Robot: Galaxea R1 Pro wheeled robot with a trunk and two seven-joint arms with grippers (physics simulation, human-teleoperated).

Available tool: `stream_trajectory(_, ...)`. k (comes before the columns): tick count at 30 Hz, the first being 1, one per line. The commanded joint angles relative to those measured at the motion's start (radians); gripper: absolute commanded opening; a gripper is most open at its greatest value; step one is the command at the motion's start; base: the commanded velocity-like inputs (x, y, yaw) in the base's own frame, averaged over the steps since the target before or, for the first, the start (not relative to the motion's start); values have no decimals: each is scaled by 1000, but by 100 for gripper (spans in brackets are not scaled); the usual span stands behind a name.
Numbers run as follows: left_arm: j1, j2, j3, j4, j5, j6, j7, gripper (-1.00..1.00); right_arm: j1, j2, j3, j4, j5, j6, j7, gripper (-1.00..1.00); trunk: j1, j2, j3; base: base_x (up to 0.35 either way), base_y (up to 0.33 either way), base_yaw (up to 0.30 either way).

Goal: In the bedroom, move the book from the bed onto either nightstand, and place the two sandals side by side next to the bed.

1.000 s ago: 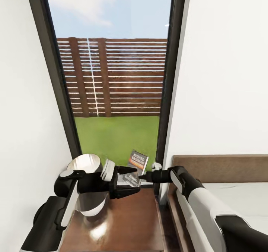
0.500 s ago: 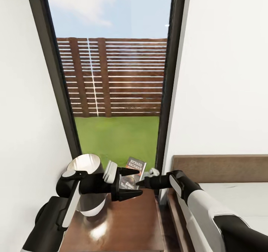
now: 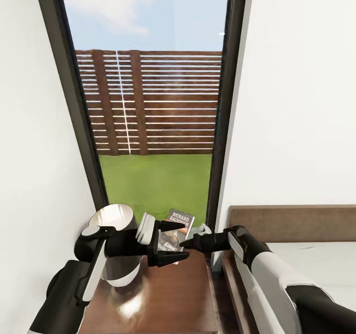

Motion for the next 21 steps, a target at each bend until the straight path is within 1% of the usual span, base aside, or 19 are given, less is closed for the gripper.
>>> stream_trajectory(1, 0, 0, 1, 0, 2, 2, -3, 100, 0, 0, -10, 0, -5, 12, 0, -100, 0, -1, -1, 0, 0, 0)
stream_trajectory(2, 0, 0, 3, 0, 3, -5, -3, 100, 0, -1, -21, 1, -5, 15, 1, -100, 0, -1, -1, 0, 0, 0)
stream_trajectory(3, 0, 0, 4, 0, 3, -16, -4, 100, 1, -3, -44, 5, -4, 18, 3, -100, 0, -1, -1, 0, 0, 0)
stream_trajectory(4, 0, 0, 4, 0, 3, -16, -4, 100, 1, -3, -44, 5, -4, 18, 3, -100, 0, -1, -1, 0, 0, 0)
stream_trajectory(7, 0, 0, 6, 0, 4, -26, -3, 100, 1, -15, -74, 32, -3, 22, 5, -100, 0, -1, -1, 0, 0, 0)
stream_trajectory(12, 0, -1, 8, 0, 4, -30, 0, 100, 1, -28, -88, 69, -4, 25, 4, -100, 0, -1, -1, 0, 0, 0)
stream_trajectory(18, 0, -1, 9, 0, 3, -31, 2, 100, 1, -38, -94, 109, -4, 33, 1, -100, 0, -1, -1, 0, 0, 0)
stream_trajectory(21, 0, -2, 9, 0, 3, -31, 2, 100, 1, -47, -96, 134, -4, 35, 1, -100, 0, -1, -1, 0, 0, 0)
